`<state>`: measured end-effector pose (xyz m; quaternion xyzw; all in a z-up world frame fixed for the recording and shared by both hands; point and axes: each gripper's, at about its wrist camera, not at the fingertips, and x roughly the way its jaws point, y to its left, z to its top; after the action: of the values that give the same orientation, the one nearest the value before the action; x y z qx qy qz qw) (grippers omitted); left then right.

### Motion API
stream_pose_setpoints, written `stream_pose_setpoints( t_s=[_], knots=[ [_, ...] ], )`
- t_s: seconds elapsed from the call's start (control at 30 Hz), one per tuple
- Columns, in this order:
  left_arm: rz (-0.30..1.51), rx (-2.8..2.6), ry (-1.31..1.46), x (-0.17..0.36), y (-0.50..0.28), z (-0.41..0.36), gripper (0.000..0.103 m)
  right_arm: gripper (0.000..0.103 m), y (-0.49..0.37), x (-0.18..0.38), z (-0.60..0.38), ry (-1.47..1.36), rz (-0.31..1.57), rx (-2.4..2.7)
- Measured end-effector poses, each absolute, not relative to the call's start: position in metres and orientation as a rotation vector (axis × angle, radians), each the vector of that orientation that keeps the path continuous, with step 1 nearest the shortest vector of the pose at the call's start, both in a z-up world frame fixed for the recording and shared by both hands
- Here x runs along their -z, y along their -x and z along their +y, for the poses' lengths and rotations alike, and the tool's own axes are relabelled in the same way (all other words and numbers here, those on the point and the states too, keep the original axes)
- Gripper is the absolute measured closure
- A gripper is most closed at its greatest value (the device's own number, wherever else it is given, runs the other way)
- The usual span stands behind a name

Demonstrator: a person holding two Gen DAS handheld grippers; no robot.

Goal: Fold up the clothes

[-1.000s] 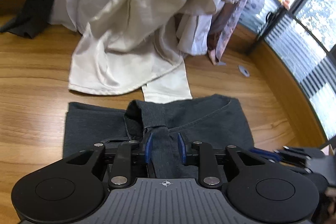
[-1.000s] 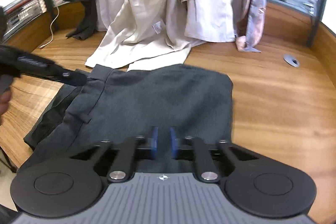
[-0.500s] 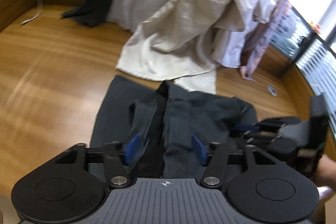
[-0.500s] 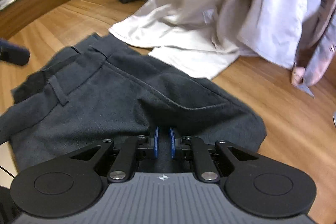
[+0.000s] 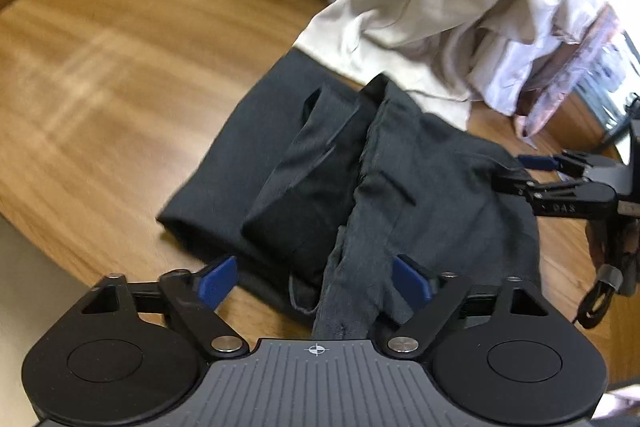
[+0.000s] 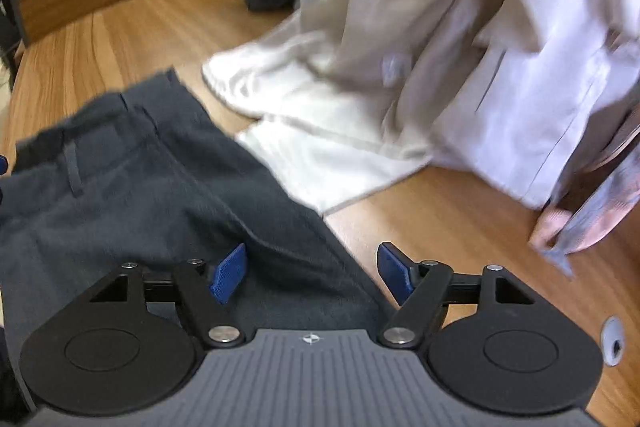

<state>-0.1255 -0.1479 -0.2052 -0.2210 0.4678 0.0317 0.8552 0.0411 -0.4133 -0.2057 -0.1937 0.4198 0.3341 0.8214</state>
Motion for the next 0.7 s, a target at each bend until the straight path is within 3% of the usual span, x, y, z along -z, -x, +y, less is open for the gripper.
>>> stream_pose_setpoints(
  t_s=[0.17,0.7],
  knots=[
    [0.995,-0.090,0.500,0.219,0.114,-0.146,0.040,0.029,-0.038,0.214,-0.412,0.402,0.938,-0.710],
    [0.970,-0.037,0.404,0.225,0.050,-0.097,0.042,0.030,0.002,0.216,-0.409,0.171,1.010,-0.538]
  ],
)
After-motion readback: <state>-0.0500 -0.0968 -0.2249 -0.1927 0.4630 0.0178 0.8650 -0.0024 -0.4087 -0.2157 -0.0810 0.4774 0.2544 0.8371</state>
